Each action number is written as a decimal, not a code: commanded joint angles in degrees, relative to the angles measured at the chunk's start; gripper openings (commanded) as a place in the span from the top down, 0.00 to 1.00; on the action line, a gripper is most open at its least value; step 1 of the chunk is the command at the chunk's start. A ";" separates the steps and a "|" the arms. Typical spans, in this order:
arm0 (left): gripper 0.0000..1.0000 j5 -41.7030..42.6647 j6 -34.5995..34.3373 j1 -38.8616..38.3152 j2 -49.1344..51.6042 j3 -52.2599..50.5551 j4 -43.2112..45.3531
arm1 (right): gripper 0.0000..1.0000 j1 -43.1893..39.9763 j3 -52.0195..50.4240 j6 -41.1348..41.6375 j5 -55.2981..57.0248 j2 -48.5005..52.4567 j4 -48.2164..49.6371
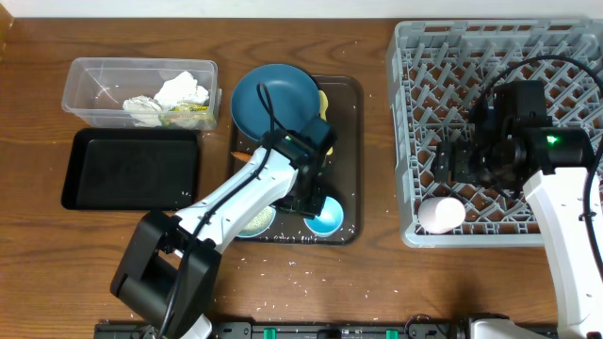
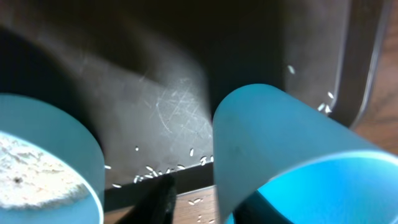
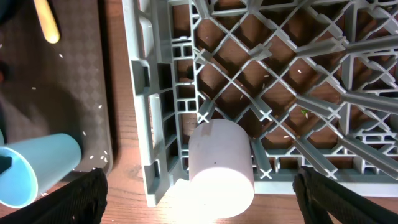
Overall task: Sort waste into correct bins and load items into the dishwasher rack
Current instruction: 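Grasp the light-blue cup with the left gripper and lift it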
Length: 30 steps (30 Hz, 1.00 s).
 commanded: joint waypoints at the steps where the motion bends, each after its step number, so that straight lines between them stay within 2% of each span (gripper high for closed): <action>1: 0.94 -0.74 -0.66 -0.11 0.39 -0.28 0.81 | 0.07 1.11 0.85 -0.81 -0.44 -0.52 0.22; 6: 0.94 0.98 -0.61 0.83 -1.22 2.54 0.61 | 0.07 1.11 0.85 -1.51 -2.89 -0.52 0.83; 11: 0.94 9.94 0.09 5.60 -6.86 5.62 0.48 | 0.02 1.11 0.85 -9.77 -15.32 -0.52 2.05; 15: 0.94 23.34 2.58 13.00 -13.20 6.12 1.79 | 0.01 1.11 0.85 -14.19 -26.08 -0.52 6.25; 22: 0.94 47.28 5.92 25.00 -20.35 6.12 5.18 | 0.01 1.33 0.83 -16.96 -45.57 -0.50 16.00; 27: 0.94 60.35 5.90 28.87 -20.76 6.10 8.57 | 0.01 4.31 0.81 -17.90 -55.08 -0.50 23.47; 30: 0.94 65.05 5.86 29.29 -20.57 6.10 10.05 | 0.01 6.82 0.81 -19.26 -61.59 -0.52 28.59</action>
